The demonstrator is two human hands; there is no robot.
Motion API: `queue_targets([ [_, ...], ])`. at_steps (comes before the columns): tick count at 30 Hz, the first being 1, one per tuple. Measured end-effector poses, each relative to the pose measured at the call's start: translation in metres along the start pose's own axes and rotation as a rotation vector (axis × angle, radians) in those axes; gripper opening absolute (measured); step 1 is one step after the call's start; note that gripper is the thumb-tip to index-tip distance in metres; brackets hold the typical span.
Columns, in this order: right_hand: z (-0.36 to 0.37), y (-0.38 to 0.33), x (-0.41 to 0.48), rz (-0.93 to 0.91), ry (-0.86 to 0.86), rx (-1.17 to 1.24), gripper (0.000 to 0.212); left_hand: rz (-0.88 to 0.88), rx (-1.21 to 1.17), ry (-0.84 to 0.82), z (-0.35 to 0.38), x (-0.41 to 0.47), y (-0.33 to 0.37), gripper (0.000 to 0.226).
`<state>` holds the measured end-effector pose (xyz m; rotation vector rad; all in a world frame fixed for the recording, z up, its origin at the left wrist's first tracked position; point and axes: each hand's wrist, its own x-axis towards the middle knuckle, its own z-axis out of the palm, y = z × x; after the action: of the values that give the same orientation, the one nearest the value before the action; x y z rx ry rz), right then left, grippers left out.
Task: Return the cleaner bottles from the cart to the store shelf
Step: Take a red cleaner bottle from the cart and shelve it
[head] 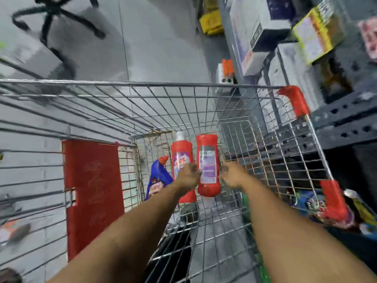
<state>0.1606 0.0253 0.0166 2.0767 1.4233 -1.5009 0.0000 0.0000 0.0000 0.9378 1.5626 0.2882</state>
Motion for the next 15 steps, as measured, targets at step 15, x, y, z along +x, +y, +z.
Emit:
queue_targets([
  [15,0.047,0.026,0.008,0.279,-0.161,0.642,0.018,-0.177,-0.040,-0.078,0.002,0.071,0.013,0.029],
])
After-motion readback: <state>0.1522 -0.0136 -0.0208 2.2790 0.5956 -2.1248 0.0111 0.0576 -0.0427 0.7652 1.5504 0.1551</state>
